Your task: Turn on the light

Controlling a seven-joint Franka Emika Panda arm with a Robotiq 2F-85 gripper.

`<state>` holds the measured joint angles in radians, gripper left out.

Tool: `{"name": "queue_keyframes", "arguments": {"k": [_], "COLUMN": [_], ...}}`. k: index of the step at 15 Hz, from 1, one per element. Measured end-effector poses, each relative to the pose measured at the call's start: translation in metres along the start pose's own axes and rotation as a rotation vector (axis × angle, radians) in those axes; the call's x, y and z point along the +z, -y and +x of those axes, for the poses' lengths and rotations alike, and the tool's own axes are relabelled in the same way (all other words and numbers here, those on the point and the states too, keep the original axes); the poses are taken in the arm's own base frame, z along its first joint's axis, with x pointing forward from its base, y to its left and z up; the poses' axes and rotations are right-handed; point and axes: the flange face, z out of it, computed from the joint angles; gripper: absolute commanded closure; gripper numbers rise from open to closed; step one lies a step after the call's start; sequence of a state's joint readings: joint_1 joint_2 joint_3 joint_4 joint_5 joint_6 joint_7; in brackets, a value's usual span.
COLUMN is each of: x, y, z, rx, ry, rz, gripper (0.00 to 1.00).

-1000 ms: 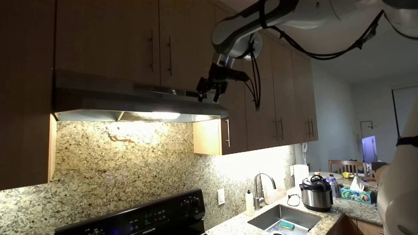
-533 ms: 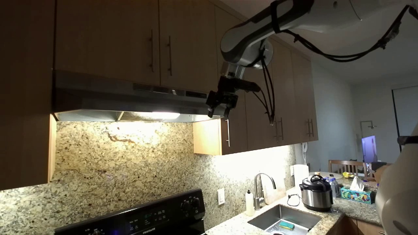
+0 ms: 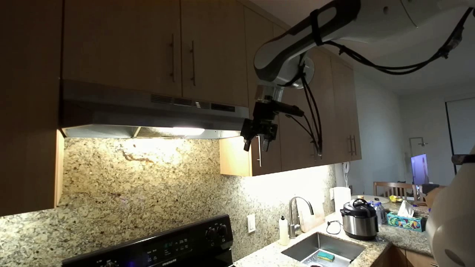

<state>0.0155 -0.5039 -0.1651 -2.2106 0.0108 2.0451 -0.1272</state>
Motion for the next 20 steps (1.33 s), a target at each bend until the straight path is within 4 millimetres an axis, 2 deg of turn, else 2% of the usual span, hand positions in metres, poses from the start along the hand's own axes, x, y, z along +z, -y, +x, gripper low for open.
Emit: {"name": "queue_keyframes", "arguments": {"k": [7, 14, 20], "x": [0.036, 0.081, 0.087], "y": [0.005, -0.017, -0.023], "z": [-0.010, -0.023, -0.026], "rx": [0.039, 0.082, 0.082], "ry": [0.112, 0.261, 0.294], "rz": [0.077, 0.045, 0.026], "gripper": [0.00, 0.00, 0.00]}}
